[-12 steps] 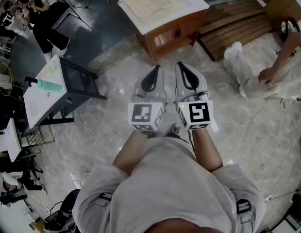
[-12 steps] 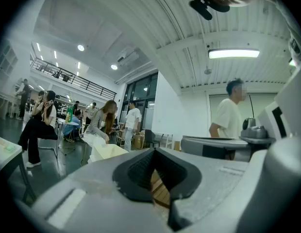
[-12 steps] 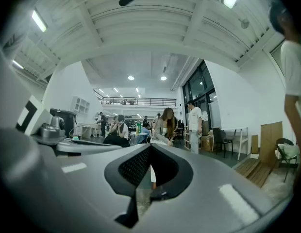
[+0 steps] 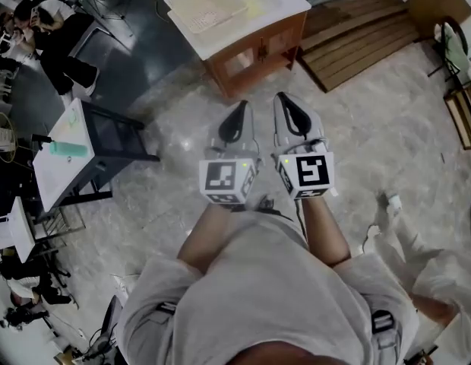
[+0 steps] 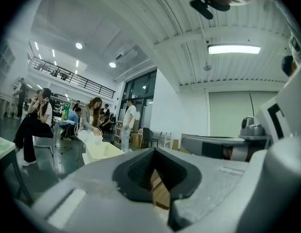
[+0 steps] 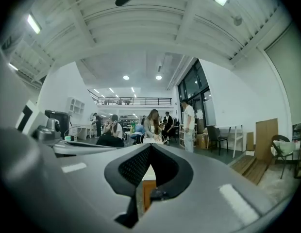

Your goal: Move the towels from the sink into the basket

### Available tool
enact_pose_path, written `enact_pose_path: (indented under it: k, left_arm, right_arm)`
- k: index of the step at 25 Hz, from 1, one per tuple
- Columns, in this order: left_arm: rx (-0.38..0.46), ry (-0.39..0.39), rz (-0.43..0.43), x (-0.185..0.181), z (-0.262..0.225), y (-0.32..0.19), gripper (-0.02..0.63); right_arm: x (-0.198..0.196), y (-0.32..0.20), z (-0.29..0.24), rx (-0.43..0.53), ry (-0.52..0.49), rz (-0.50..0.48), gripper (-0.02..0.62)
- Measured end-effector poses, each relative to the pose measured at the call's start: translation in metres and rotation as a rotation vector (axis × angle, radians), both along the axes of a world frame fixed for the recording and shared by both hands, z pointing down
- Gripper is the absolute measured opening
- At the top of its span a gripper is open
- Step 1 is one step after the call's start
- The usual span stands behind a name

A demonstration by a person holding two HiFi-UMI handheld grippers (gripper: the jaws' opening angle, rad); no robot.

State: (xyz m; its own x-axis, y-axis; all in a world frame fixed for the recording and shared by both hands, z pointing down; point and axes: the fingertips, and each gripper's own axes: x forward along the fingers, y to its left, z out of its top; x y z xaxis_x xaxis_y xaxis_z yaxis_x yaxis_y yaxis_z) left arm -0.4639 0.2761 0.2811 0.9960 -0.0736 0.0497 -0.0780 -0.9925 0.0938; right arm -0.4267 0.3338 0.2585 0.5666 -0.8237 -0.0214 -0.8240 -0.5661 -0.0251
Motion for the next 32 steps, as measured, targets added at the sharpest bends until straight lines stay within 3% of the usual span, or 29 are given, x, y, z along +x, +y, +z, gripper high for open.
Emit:
enact_pose_path:
  k: [9, 16, 22, 32]
  left_arm:
    - [-0.02, -0.025, 0.043, 0.078, 0.021, -0.018, 0.02]
    - [-0.07, -0.011, 0.112, 0.196, 0.022, -0.047, 0.02]
    - [-0.076, 0.034, 0.145, 0.301, -0.008, -0.091, 0.02]
    - [-0.073, 0.01, 0.122, 0.385, -0.006, -0.145, 0.02]
  right_arm:
    - [0.066, -0.015, 0.026, -0.049, -0.027, 0.027, 0.006]
    - [0.176, -0.041, 0.024, -0.114, -0.016, 0.073, 0.006]
    - [0.273, -0.096, -0.001, -0.137, 0.022, 0.044, 0.006]
    - [0.375, -0.162, 0.002, -0.156, 0.008, -0.006, 0.006]
